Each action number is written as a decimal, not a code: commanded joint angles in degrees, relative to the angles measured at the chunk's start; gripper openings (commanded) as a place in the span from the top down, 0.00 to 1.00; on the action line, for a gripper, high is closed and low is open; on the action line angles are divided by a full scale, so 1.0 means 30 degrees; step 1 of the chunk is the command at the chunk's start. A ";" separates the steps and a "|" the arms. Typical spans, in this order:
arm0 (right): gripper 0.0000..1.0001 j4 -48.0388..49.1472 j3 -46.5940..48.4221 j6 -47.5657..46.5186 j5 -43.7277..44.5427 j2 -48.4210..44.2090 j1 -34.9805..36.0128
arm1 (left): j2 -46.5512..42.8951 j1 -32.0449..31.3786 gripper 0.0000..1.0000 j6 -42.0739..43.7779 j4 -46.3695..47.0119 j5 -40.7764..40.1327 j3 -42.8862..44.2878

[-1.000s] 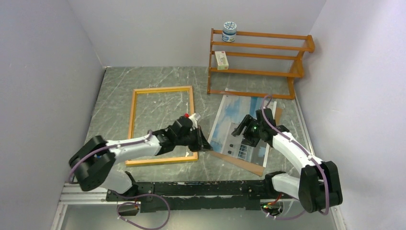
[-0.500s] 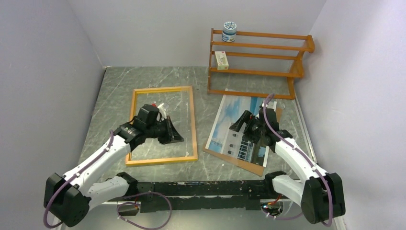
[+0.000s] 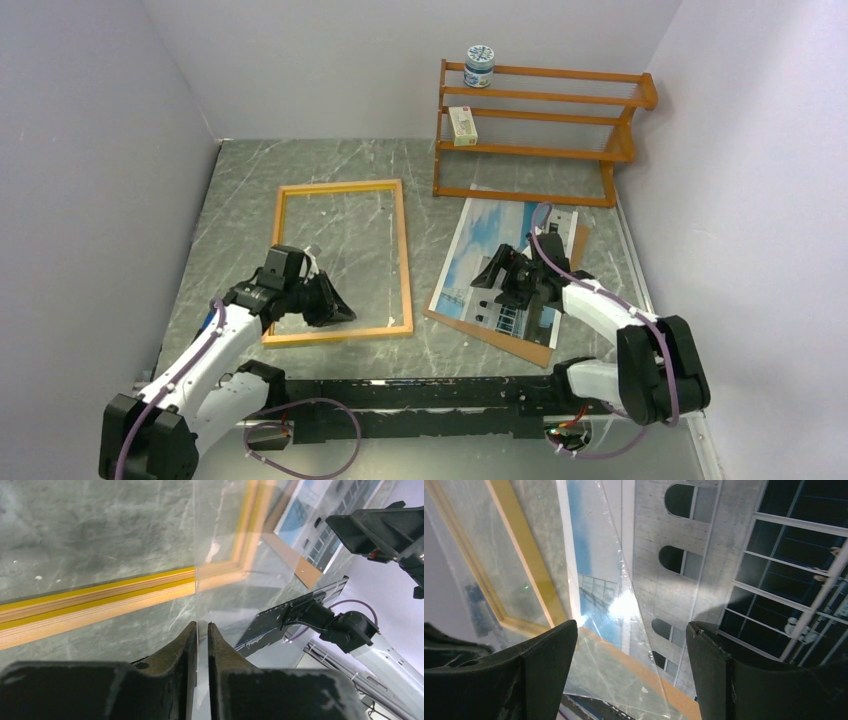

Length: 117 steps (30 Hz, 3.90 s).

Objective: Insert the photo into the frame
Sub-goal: Place the photo frame item at the center of the board, then pick up the photo frame item at the center of the board.

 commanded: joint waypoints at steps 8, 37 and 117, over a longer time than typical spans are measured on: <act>0.18 0.3005 -0.0676 -0.0364 -0.2614 0.2445 0.0261 | 0.0531 0.1075 0.46 -0.0102 0.2122 0.0956 -0.1521; 0.20 0.4570 -0.1591 -0.0917 -0.2985 0.4330 0.0276 | 0.5240 0.1201 0.11 -0.0996 0.9223 -0.0438 -0.2567; 1.00 0.8231 0.2202 0.5965 -0.3741 -0.2511 0.2830 | 0.5657 0.3537 0.06 0.1295 -0.6124 -1.3091 1.0885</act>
